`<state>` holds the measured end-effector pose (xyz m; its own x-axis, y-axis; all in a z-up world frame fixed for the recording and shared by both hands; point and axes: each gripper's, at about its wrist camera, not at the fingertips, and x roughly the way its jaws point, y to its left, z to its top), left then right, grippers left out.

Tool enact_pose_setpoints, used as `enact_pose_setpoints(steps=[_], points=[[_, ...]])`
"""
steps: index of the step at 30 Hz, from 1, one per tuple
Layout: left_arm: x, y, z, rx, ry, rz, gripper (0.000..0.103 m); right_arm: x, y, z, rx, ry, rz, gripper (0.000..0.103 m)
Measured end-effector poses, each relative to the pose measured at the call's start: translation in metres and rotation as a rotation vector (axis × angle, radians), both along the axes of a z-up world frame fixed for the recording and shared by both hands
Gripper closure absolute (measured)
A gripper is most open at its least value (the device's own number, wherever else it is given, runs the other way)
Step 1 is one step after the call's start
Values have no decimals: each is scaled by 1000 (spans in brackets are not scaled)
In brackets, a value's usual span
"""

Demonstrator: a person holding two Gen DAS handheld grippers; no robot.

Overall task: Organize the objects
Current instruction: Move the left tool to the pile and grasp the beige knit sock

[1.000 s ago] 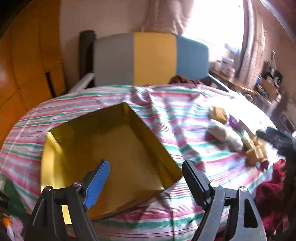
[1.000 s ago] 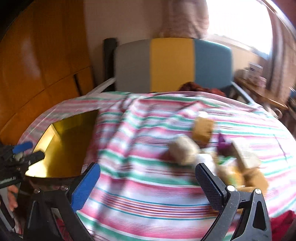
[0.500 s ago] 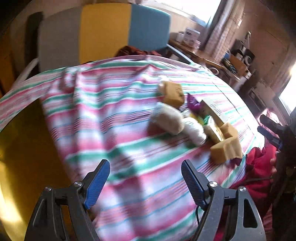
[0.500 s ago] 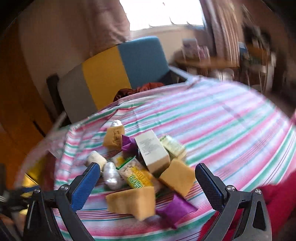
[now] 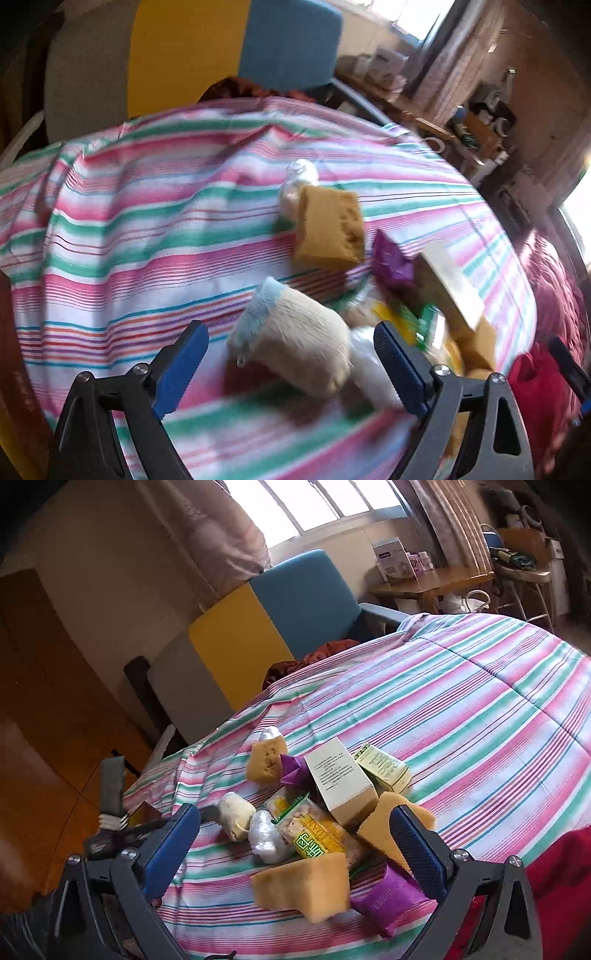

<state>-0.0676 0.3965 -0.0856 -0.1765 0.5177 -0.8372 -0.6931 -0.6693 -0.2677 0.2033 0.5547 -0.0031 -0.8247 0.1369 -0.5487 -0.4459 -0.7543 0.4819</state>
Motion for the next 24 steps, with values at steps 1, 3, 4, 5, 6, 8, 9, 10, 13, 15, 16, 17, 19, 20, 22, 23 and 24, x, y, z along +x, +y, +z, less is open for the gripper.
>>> enact_pose_setpoints(steps=[1, 3, 4, 5, 6, 8, 9, 10, 13, 15, 16, 17, 19, 20, 22, 23, 24], points=[[-3, 3, -6, -8, -22, 7, 10, 1, 0, 0, -1, 3, -3, 0], [-9, 7, -20, -20, -61, 26, 14, 2, 2, -1, -5, 3, -12, 0], [-9, 8, -24, -26, -54, 31, 18, 2, 3, -1, -8, 3, -10, 0], [-6, 7, -24, -17, -35, 28, 22, 1, 3, -2, -14, -1, -6, 0], [-3, 6, -24, 14, -32, 4, 32, 0, 3, -3, -19, -8, -2, 0], [-1, 0, -23, 23, -44, 4, 34, -2, 4, -3, -22, -18, 4, 0], [-1, -2, -22, 26, -52, 3, 35, -2, 4, -4, -25, -22, 5, 0], [2, -8, -21, 23, -52, 1, 35, -2, 5, -5, -31, -28, 7, 0], [18, -32, -14, 21, -1, -16, 35, -5, 6, -8, -44, -50, 12, 0], [28, -48, -14, 13, 24, -33, 35, -8, 6, -9, -49, -68, 22, 0], [36, -57, -13, 7, 45, -41, 35, -9, 6, -10, -50, -80, 27, 0], [45, -65, -11, 7, 63, -51, 35, -11, 5, -11, -49, -93, 31, 0], [64, -83, -9, 13, 96, -73, 35, -14, 4, -12, -41, -123, 28, 0], [69, -88, -9, 16, 106, -74, 35, -15, 4, -14, -34, -153, 17, 0], [84, -101, -7, 26, 139, -85, 35, -18, 5, -14, -24, -190, 0, 0], [90, -106, -8, 29, 156, -89, 35, -19, 5, -15, -17, -206, -6, 0], [92, -109, -8, 36, 158, -90, 35, -20, 5, -15, -13, -220, -5, 0]])
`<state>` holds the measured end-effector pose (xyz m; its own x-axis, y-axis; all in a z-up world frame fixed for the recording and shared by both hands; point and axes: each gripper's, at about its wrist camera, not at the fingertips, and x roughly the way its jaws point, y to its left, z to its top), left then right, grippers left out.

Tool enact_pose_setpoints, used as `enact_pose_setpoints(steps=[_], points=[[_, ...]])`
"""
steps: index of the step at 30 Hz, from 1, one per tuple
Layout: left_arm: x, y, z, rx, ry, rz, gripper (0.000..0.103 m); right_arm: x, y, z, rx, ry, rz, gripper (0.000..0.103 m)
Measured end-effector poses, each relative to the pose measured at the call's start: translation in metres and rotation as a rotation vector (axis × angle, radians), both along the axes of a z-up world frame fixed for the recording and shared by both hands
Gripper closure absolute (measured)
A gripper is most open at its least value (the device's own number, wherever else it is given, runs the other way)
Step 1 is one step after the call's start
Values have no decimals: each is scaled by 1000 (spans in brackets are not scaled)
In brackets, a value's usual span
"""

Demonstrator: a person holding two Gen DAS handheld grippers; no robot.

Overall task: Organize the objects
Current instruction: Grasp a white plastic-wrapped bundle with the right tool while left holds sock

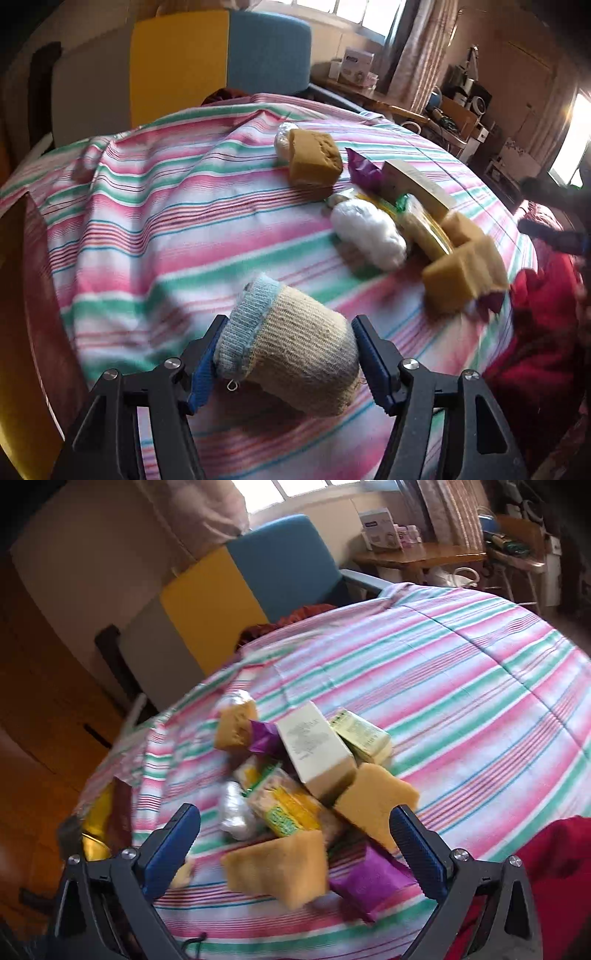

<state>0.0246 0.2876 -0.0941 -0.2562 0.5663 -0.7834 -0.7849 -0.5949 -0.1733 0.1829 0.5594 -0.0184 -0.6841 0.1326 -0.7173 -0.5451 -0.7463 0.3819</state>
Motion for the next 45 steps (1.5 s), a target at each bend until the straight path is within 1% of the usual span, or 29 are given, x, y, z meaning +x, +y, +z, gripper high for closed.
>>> enact_pose_setpoints(steps=[2, 4, 7, 10, 12, 14, 15, 16, 18, 22, 26, 27, 29, 30, 31, 32, 34, 37, 39, 42, 45], points=[[-2, -3, -1, 11, -20, 3, 35, -4, -2, -1, 12, -35, 7, 0], [-6, -4, -1, 20, -43, 9, 35, -12, -7, 0, 47, -77, 22, 1], [-7, -3, -2, 25, -42, 4, 35, -30, -9, 4, 20, -72, 69, 4], [-7, -3, -4, 36, -35, -1, 35, -66, -16, 16, 39, -69, 151, 7], [-9, -5, -6, 49, -48, 3, 35, -99, -18, 22, 23, -64, 223, 9], [-11, -6, -8, 61, -56, 1, 35, -132, -20, 25, 49, -82, 262, 11], [-11, -6, -8, 66, -59, 1, 35, -151, -19, 23, 58, -99, 279, 15], [-12, -7, -8, 70, -63, 2, 35, -168, -19, 20, 54, -110, 297, 20], [-13, -7, -10, 78, -68, 3, 35, -206, -17, 14, 50, -140, 328, 24], [-15, -8, -12, 92, -79, 3, 35, -268, -7, -6, 75, -222, 345, 24], [-17, -8, -13, 103, -96, 0, 35, -316, 6, -36, 78, -308, 352, 24], [-18, -9, -13, 105, -101, -1, 35, -325, 10, -46, 78, -344, 348, 27], [-18, -9, -14, 109, -101, -7, 35, -339, 16, -65, 38, -406, 361, 42], [-18, -8, -13, 113, -100, -9, 35, -344, 16, -74, 14, -430, 380, 62], [-17, -9, -13, 116, -98, -9, 35, -346, 15, -79, 7, -436, 386, 65], [-17, -9, -13, 118, -98, -9, 35, -344, 13, -74, 13, -400, 384, 65], [-16, -10, -13, 117, -97, -9, 35, -339, 7, -60, -13, -321, 420, 66], [-13, -11, -10, 107, -94, 2, 35, -326, -14, -32, 26, -246, 490, 66], [-10, -14, -7, 97, -82, 7, 35, -313, -31, -13, 25, -189, 542, 66], [-3, -23, 2, 95, -62, 10, 35, -290, -55, 5, 13, -147, 599, 66], [6, -37, 16, 106, -28, 11, 35, -265, -82, 6, 6, -142, 635, 65]])
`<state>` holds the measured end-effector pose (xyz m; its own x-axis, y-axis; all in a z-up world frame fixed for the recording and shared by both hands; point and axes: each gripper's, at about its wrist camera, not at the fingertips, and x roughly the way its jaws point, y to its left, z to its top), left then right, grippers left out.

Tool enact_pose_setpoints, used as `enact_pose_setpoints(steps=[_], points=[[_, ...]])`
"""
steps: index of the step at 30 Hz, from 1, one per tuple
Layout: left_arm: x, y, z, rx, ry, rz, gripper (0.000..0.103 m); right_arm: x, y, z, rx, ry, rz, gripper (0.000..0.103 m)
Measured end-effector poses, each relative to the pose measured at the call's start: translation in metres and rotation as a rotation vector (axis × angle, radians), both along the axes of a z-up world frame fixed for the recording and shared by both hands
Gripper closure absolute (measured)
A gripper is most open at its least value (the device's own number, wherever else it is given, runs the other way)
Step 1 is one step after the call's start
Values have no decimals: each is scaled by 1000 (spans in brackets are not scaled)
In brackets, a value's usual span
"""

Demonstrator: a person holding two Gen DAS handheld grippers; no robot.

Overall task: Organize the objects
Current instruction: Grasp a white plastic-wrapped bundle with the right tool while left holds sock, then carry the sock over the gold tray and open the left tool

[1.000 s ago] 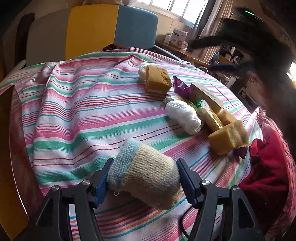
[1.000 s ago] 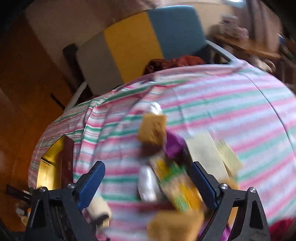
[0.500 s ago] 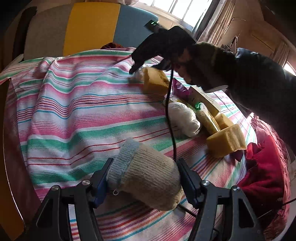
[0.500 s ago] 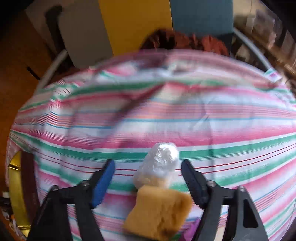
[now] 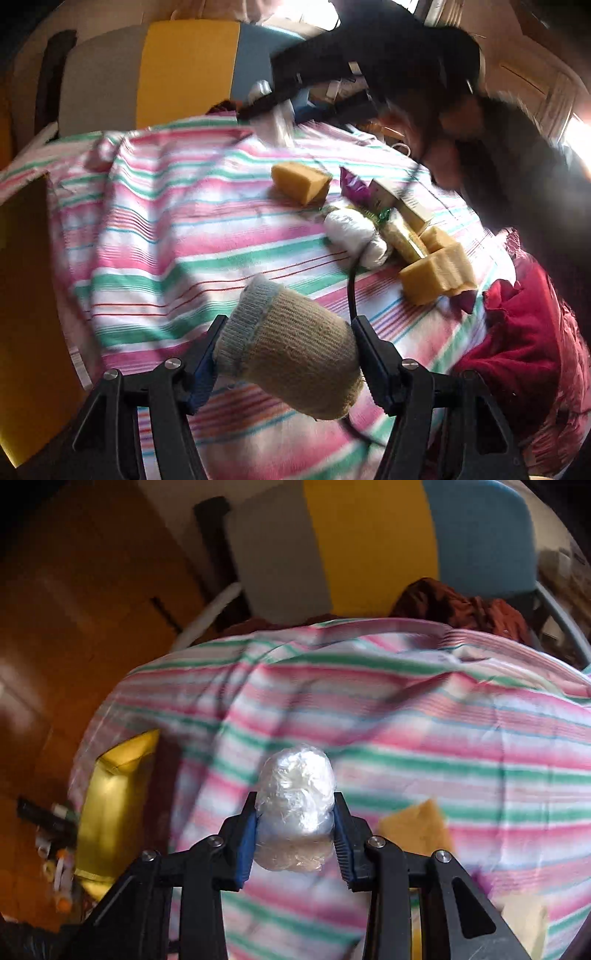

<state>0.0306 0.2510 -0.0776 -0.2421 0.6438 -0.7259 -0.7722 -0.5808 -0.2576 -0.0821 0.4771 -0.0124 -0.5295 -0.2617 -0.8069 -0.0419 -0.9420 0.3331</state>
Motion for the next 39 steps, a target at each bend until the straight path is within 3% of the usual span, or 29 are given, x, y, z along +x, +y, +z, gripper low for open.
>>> enact_pose_setpoints(steps=[8, 12, 16, 21, 28, 33, 37, 39], points=[[4, -51, 34, 38, 40, 78, 35, 70, -28, -40, -37, -57, -29, 65], [-14, -95, 59, 81, 61, 191, 35, 93, -50, -61, -5, -79, -20, 65], [-48, -141, 70, 72, 67, 337, 35, 105, -64, -71, 37, -71, -41, 65], [-106, -198, 57, -15, 20, 529, 35, 101, -70, -86, 60, -95, -62, 66], [-186, -234, 35, -91, -85, 665, 36, 99, -76, -87, 101, -94, -68, 66], [-234, -231, 11, -184, -115, 646, 35, 99, -76, -88, 107, -106, -71, 66], [-255, -227, -4, -296, -80, 651, 35, 99, -76, -88, 105, -110, -70, 65], [-262, -228, -9, -301, -93, 646, 33, 99, -76, -89, 106, -111, -70, 65]])
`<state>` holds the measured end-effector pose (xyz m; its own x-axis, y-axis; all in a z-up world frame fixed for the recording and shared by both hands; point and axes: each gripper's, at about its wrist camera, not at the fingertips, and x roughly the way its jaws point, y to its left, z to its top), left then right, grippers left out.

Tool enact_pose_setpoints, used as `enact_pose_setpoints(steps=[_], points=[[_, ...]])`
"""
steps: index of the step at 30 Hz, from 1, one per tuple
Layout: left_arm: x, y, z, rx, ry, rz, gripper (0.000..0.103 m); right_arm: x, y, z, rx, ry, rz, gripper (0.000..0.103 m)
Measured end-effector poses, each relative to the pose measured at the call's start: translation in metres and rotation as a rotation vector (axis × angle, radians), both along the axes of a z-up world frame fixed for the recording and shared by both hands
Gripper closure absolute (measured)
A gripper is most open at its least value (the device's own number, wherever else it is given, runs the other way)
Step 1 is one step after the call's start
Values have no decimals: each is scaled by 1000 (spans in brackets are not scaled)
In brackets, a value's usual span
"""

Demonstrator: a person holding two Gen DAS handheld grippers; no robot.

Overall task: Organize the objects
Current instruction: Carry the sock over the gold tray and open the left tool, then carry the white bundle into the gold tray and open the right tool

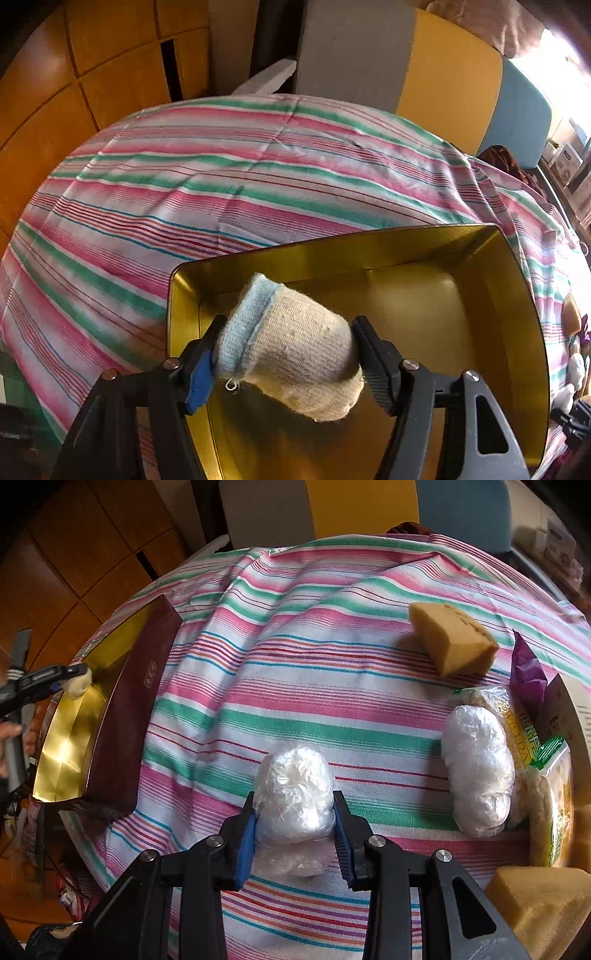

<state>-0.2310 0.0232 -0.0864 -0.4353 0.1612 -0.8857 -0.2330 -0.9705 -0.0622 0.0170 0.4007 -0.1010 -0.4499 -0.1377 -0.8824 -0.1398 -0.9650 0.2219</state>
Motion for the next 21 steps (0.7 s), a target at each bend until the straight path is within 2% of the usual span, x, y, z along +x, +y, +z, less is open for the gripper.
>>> enact_pose_setpoints(steps=[3, 5, 11, 13, 15, 21], points=[[-3, -1, 1, -22, 13, -1, 28, -1, -1, 0, 3, -2, 2, 65], [2, -4, 11, 8, 50, 5, 20, -1, -1, -1, 5, -3, 3, 65], [36, -23, 47, 72, 164, 61, 20, 0, -5, -1, 28, -1, 6, 64], [62, -23, 58, 96, 194, 58, 20, 0, -6, -1, 34, 2, 1, 64], [95, -19, 68, 76, 242, 59, 20, 1, -6, -1, 36, 9, -9, 64], [159, -11, 82, 102, 288, 50, 20, 1, -9, 0, 51, 16, -32, 64]])
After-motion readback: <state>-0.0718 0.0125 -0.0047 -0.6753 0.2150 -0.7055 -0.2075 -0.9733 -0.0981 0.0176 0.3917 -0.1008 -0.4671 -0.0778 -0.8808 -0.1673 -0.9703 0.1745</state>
